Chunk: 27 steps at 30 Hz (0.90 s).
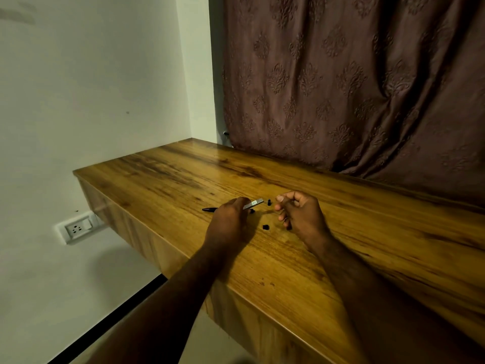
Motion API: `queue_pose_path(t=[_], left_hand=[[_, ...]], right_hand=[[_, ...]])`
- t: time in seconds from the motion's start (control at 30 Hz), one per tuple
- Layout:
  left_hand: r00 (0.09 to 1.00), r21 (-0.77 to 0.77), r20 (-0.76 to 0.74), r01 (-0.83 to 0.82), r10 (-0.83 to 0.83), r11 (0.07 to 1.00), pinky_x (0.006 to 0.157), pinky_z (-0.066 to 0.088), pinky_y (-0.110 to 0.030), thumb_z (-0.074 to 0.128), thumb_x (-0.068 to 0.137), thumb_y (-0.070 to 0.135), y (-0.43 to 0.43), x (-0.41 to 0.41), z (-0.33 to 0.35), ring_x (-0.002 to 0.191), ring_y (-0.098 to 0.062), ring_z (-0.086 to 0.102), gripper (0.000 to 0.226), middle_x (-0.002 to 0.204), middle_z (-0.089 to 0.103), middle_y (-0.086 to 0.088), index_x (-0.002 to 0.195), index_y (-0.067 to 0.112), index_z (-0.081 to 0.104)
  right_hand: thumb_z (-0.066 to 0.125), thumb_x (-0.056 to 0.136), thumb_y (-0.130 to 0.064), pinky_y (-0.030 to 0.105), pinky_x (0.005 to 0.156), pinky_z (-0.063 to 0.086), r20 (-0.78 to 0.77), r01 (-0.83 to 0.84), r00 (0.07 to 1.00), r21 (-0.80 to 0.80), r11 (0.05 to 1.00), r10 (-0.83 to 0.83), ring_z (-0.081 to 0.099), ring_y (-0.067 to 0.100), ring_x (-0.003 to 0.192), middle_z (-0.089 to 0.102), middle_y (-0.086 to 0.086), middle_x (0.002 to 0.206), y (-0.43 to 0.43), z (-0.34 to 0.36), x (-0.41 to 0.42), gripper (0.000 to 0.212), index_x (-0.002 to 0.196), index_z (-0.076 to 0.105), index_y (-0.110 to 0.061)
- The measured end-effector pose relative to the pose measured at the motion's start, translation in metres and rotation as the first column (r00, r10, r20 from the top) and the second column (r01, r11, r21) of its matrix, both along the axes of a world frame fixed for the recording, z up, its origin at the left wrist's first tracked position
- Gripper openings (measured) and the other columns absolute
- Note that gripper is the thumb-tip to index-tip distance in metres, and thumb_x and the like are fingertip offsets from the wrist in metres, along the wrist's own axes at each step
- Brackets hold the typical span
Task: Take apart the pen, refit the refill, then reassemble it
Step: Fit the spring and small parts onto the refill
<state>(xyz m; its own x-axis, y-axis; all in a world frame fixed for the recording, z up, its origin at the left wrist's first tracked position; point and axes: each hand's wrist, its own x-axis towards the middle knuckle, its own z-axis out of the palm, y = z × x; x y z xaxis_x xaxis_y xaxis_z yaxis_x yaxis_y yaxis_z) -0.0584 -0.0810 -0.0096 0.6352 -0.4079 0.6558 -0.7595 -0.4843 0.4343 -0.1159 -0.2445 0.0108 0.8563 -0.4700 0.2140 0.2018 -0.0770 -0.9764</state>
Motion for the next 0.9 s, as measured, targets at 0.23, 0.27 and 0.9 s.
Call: queue_pose_path(t=[0.23,0.27,0.9], left_hand=[[0.999,-0.011,-0.037,-0.011,0.011,1.000,0.052,0.034,-0.025,0.057,0.091,0.043,0.000,-0.002,0.001,0.062,-0.015,0.055,0.027,0.074,0.062,-0.001,0.090,0.016,0.059],[0.998,-0.012,-0.048,-0.027,0.026,1.000,0.052,0.034,-0.025,0.058,0.090,0.042,0.001,-0.001,0.001,0.061,-0.015,0.055,0.025,0.073,0.062,0.000,0.090,0.017,0.058],[0.976,-0.135,-0.191,-0.132,0.105,0.982,0.050,0.038,-0.016,0.052,0.087,0.032,0.004,0.000,0.006,0.060,-0.003,0.056,0.012,0.072,0.062,0.007,0.092,0.022,0.055]], right_hand=[[0.056,0.095,-0.011,0.019,0.036,0.036,0.036,0.066,0.997,0.005,0.998,-0.066,0.052,0.010,0.045,0.066,0.006,0.075,-0.006,0.002,-0.002,0.009,0.087,0.060,-0.010],[0.056,0.095,-0.011,0.019,0.036,0.036,0.041,0.072,0.997,0.013,0.997,-0.072,0.052,0.010,0.044,0.067,0.006,0.076,-0.006,0.003,-0.002,0.008,0.087,0.060,-0.010],[0.053,0.097,-0.013,0.022,0.041,0.036,0.086,0.260,0.960,0.092,0.961,-0.267,0.049,0.015,0.048,0.063,0.007,0.072,-0.015,0.000,0.003,0.012,0.100,0.060,-0.004]])
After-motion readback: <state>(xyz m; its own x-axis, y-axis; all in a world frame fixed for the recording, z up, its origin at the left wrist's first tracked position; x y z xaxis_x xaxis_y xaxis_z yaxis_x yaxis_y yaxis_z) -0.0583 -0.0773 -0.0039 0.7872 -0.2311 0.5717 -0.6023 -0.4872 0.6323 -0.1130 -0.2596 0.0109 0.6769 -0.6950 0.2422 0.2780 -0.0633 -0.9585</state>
